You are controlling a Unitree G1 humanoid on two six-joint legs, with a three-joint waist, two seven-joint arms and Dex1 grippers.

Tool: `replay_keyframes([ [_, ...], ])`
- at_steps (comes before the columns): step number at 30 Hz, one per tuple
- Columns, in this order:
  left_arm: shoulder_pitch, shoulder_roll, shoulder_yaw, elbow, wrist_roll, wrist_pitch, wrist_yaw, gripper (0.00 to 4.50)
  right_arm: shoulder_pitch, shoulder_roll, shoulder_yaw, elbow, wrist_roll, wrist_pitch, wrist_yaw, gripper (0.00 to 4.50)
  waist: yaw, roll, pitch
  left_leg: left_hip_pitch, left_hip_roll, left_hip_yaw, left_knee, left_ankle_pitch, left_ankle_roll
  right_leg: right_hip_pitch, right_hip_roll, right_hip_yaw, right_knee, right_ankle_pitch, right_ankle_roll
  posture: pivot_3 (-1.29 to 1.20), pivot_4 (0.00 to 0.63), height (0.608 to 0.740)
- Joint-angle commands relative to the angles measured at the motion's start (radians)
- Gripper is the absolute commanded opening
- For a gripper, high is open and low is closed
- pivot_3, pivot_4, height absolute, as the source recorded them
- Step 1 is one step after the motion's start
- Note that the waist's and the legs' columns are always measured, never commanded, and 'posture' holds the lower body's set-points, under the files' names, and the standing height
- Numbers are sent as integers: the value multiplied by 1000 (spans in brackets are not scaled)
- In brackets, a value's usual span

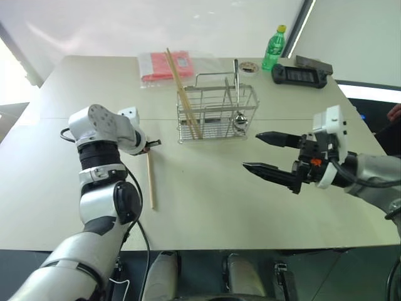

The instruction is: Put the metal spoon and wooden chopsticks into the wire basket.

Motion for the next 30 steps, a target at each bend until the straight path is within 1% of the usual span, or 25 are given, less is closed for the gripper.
replay_keyframes([
  [1, -30, 49, 31, -26, 24, -31, -24, 19, -7, -17, -28, -13, 6, -16, 13, 4500, -1, 0, 0, 0, 0, 0, 0, 0, 0, 0, 0, 0, 0, 0, 0, 0, 150, 721],
  [3, -26, 116, -23, -48, 27, -166, -86, 19, -10, -20, -28, -6, 2, -17, 20, 4500, -6, -1, 1, 0, 0, 0, 0, 0, 0, -1, 0, 0, 0, 0, 0, 0, 150, 721],
  [4, -31, 156, -47, -53, 30, -285, -135, 19, -11, -22, -29, -4, 1, -17, 23, 4500, -10, -1, 1, -1, 0, 0, 0, 0, 0, -2, 0, 0, 1, 0, 0, 0, 150, 721],
  [7, -84, 232, -47, -63, -9, -581, -281, 19, -7, -29, -34, 3, -5, -19, 32, 4500, -10, -1, 1, -2, 1, 1, -2, 0, -1, -4, 0, 0, 1, 0, -1, 0, 150, 721],
  [8, -98, 242, -44, -61, -24, -638, -314, 19, -6, -31, -35, 6, -7, -21, 35, 4500, -7, -1, 1, -2, 1, 1, -2, 0, -1, -4, 0, 0, 1, 0, -1, 0, 150, 721],
  [10, -158, 267, -31, -101, -88, -760, -432, 19, -5, -38, -41, 11, -11, -21, 38, 4500, 4, -2, 1, -4, 1, 1, -1, 0, -1, -4, 0, 0, -1, 0, -1, 0, 150, 721],
  [12, -212, 276, -36, -142, -144, -848, -535, 19, -4, -43, -49, 17, -13, -21, 40, 4500, 6, -2, 1, -8, 0, 1, 0, 1, -1, -5, 0, -1, -3, 0, -1, 0, 150, 721],
  [14, -245, 263, -61, -157, -177, -895, -594, 19, -4, -44, -52, 22, -18, -22, 43, 4500, 4, -2, 1, -10, 0, 1, 1, 1, -1, -6, -1, -1, -3, 0, -1, 0, 150, 721],
  [17, -291, 219, -120, -159, -210, -935, -671, 19, -6, -39, -52, 23, -24, -24, 39, 4500, 3, -1, 1, -8, -1, 1, 1, 1, -1, -5, -1, -1, -2, 1, 0, 0, 150, 721],
  [20, -305, 174, -182, -133, -201, -991, -713, 19, -9, -26, -54, 21, -26, -27, 22, 4500, 0, -1, 1, -5, 0, 1, 1, 1, -1, -2, -1, -1, -1, 0, 0, 0, 150, 721],
  [24, -307, 126, -240, -79, -181, -1057, -739, 19, -12, -19, -75, 26, -47, -41, -13, 4500, -7, -1, 1, -4, 0, 1, 1, 1, 0, -2, -1, -1, -1, 0, 0, 0, 150, 721],
  [30, -280, 118, -276, -34, -173, -1094, -752, 19, 0, -17, -98, 22, -48, -45, -46, 4500, -21, -1, 1, -5, 0, 1, 0, 1, 0, -4, -1, -1, 0, 0, 0, 0, 150, 721],
])
